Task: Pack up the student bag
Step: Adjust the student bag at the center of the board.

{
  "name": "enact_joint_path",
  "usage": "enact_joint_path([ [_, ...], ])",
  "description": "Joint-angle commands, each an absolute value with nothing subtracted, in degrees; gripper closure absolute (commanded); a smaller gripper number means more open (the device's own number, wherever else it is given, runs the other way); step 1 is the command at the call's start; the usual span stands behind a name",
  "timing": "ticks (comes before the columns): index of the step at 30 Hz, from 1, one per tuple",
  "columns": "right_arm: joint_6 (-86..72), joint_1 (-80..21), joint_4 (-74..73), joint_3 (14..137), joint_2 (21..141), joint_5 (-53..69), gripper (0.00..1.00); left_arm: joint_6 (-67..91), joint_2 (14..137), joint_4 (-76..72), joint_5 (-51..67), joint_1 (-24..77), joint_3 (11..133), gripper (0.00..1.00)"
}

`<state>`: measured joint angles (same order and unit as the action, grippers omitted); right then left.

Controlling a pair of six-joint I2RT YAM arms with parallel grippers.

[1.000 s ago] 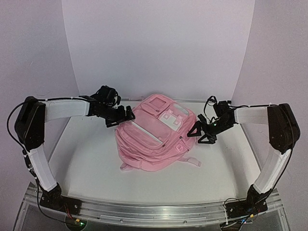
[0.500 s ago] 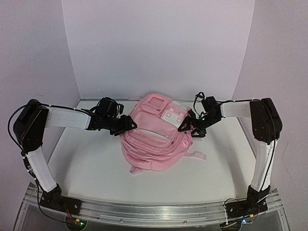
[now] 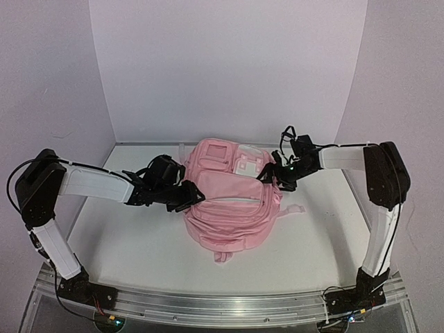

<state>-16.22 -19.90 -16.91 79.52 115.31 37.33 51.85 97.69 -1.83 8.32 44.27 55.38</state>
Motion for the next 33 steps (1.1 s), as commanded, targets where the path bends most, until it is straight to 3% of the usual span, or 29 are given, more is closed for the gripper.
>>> enact_joint_path([
  [1, -15.7, -23.8, -19.0, 72.5, 106.8, 44.4, 0.02, 53.5, 102.3, -11.0, 16.8, 47.4, 58.6, 0.55],
  [8, -13.9, -22.4, -20.3, 70.5, 102.6, 40.9, 0.02, 55.1, 110.4, -13.0, 20.4, 49.8, 64.5, 0.56],
  [17, -13.2, -20.8, -21.3, 77.8, 109.2, 38.5, 0.02, 55.7, 112.6, -15.3, 21.0, 52.5, 67.9, 0.56],
  [25, -12.1, -17.4, -23.3, 75.0, 105.8, 38.3, 0.02, 57.4, 115.0, -16.2, 19.5, 52.9, 68.5, 0.55],
  [27, -11.4, -17.2, -23.8, 75.4, 105.2, 37.3, 0.02, 56.7, 114.7, -16.3, 20.0, 53.1, 68.7, 0.47],
  [30, -11.3, -16.7, -24.4, 79.7, 104.9, 36.1, 0.02, 55.0, 113.7, -14.7, 19.7, 53.8, 69.5, 0.28],
  [33, -9.3, -16.3, -27.6, 87.8, 104.3, 34.3, 0.02, 52.5, 109.7, -7.8, 15.6, 54.1, 70.4, 0.18],
])
